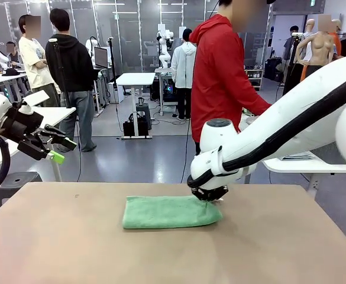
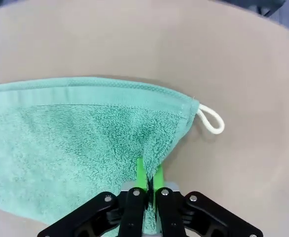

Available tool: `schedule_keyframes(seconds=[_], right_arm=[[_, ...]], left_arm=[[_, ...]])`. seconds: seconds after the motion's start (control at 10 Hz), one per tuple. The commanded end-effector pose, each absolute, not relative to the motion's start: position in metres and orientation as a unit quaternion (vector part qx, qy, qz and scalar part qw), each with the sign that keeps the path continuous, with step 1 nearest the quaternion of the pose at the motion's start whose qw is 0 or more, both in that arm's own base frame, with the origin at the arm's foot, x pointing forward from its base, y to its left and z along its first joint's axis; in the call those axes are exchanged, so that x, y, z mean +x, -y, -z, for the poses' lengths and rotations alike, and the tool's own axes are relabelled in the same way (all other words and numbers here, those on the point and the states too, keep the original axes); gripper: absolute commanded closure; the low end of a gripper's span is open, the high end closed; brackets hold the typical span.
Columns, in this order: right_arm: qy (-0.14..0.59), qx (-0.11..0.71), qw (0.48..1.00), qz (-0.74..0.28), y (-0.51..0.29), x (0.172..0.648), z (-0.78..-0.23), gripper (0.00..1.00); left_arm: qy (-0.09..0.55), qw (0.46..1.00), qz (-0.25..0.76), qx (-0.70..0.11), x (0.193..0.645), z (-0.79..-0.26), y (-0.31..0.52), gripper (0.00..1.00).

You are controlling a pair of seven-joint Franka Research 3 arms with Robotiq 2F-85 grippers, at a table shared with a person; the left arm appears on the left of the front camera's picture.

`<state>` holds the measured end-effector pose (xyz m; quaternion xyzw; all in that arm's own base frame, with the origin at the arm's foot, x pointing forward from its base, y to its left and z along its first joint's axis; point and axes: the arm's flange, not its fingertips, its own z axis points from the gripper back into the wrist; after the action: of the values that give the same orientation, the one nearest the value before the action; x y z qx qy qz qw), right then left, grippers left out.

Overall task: Fold the towels and place them in the basket.
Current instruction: When a person lays out a Towel with hook on the table, fold it in half twice.

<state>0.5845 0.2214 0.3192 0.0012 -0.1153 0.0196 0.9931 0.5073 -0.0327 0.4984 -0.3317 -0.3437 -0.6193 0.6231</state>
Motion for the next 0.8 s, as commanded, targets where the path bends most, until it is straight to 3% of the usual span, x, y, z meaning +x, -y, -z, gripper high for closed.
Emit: schedule_keyframes(seconds=[0.0,0.3,0.7], right_arm=[[0.142,-0.004,0.990,-0.021,-0.206,0.570,-0.349,1.00],[0.139,-0.012,0.990,-0.025,-0.263,0.560,-0.379,1.00],[0.130,-0.007,0.990,-0.048,-0.357,0.573,-0.351,1.00]], left_arm=[[0.346,0.622,0.621,-0.330,0.506,-0.500,0.033,0.00],[0.346,0.622,0.621,-0.330,0.506,-0.500,0.033,0.00],[0.346,0.622,0.621,-0.330,0.506,-0.500,0.033,0.00]])
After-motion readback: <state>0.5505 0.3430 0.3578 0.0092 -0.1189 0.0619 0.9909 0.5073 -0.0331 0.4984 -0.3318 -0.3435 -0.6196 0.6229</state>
